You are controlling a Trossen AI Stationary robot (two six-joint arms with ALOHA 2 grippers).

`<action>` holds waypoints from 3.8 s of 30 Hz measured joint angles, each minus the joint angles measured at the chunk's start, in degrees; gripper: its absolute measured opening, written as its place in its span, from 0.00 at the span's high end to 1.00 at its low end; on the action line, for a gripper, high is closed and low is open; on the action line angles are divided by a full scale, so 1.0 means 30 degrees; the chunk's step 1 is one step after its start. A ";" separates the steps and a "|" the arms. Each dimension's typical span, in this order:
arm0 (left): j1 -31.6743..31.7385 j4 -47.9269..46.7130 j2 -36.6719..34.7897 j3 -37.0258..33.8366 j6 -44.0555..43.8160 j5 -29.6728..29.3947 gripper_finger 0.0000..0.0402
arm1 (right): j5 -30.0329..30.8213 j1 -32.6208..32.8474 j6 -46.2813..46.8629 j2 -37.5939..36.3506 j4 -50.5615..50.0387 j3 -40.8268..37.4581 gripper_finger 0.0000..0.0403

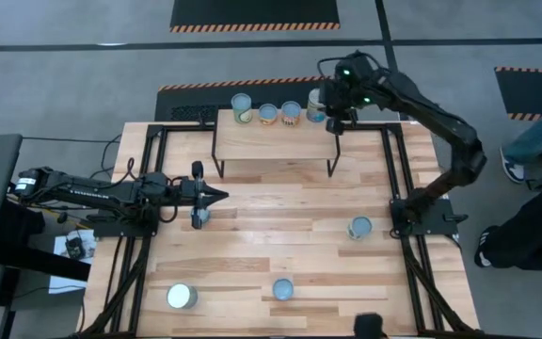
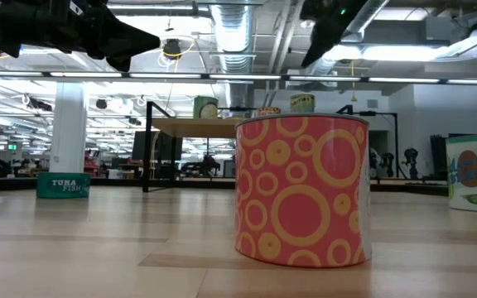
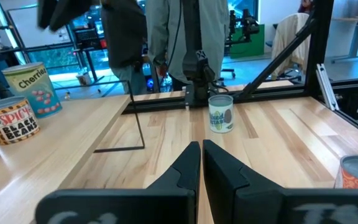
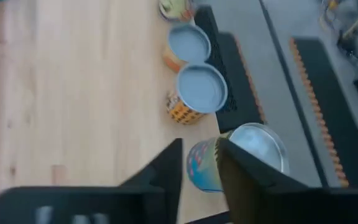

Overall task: Pick and place cans onto a shelf
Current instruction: Put the blue tuna can on the shelf

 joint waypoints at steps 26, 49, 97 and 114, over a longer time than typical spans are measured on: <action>-0.0007 -0.0128 0.2134 0.0509 0.0790 -0.1304 0.98 | -0.3013 0.5812 0.4259 -1.1931 2.1247 -2.0638 0.96; -0.0664 -1.5969 0.2498 0.5342 -0.4193 -0.1733 0.89 | 0.0562 1.0287 0.5072 -1.1246 2.6380 -2.4089 0.96; -0.3384 -2.1738 1.0253 1.1833 -0.4478 -0.2613 0.99 | 0.0547 1.0383 0.5600 -1.1246 2.5491 -2.4082 0.96; 0.5090 -2.1096 1.4190 2.1642 0.5112 0.0393 1.00 | 0.0532 1.0361 0.5614 -1.1238 2.5436 -2.4075 0.96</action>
